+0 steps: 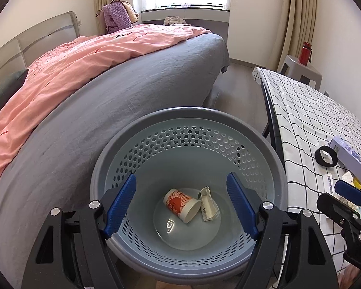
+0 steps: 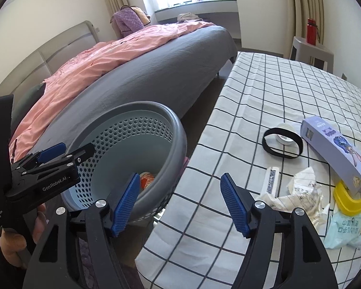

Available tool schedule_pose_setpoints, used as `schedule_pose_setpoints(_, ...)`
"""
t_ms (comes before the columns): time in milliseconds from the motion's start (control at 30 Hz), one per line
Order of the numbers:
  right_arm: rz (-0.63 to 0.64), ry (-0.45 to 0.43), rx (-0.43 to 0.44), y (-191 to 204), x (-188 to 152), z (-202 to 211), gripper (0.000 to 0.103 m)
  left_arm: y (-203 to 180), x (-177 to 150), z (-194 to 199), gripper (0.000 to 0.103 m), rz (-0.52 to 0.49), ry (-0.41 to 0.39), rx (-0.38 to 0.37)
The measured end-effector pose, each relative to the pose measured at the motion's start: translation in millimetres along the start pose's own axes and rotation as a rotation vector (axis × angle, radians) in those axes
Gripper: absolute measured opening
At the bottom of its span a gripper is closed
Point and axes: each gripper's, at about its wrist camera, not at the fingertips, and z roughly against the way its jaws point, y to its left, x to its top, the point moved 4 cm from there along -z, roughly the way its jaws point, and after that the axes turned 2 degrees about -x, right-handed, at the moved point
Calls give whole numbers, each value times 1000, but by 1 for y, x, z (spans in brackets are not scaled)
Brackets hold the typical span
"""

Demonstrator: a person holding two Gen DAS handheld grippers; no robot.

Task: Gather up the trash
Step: 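Open both tools to drop the cup and box into the wastebasket, then move the right tool to the crumpled paper and close on it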

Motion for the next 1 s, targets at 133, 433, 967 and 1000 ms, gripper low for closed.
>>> schedule_pose_setpoints(133,-42,-17,-44,-22,-10,19,71,-22,-2,4,74,-36,-2,-39)
schedule_pose_setpoints(433,-136,-48,-154,-75,-29,61,73,-78,-13,14,74,-131,0,-128)
schedule_pose_setpoints(967,-133,44,-190,-113,-34,29,85,-112,-22,14,74,-166,6,-171)
schedule_pose_setpoints(1000,-127,48,-189,-114,-32,26,86,-111,-22,12,74,-164,9,-171)
